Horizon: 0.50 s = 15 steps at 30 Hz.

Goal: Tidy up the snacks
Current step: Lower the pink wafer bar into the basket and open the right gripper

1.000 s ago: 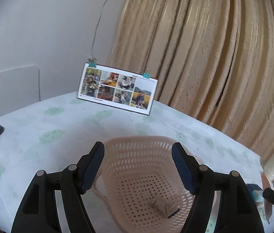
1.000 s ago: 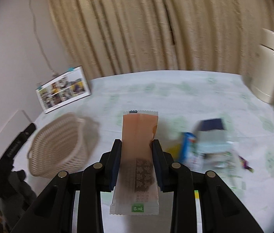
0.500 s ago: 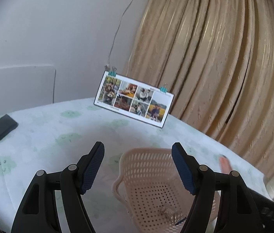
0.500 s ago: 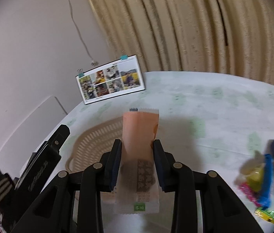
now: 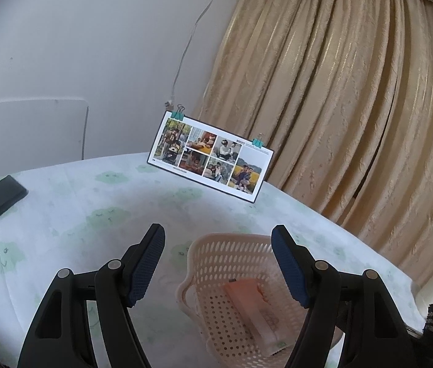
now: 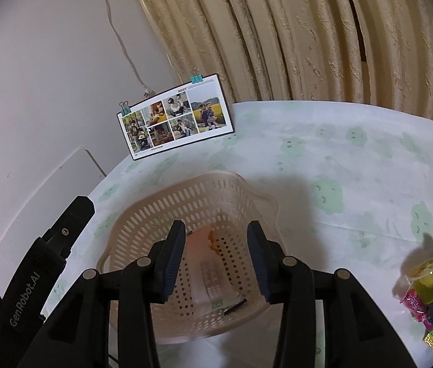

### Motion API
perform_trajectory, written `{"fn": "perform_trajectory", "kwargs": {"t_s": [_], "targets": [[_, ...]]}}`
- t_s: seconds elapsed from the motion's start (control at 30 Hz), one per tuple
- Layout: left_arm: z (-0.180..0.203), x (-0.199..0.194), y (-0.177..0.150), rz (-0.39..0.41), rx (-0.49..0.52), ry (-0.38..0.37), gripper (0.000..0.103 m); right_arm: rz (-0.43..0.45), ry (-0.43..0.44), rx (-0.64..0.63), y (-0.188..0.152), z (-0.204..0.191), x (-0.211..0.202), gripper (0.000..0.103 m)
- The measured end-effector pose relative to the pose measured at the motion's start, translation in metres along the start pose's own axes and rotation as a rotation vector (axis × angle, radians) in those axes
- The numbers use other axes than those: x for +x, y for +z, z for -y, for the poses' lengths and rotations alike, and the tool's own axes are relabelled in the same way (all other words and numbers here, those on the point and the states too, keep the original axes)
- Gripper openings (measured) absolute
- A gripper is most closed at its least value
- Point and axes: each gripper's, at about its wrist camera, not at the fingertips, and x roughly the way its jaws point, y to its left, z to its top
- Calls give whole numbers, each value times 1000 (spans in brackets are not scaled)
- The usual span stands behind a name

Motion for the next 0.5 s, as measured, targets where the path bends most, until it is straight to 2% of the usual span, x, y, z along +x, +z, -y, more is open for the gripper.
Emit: {"fn": "perform_trajectory", "kwargs": {"t_s": [0.5], "targets": [[8,1,-5,-12,35,-5,73,34,-36,78,-12,27,-14,46]]}}
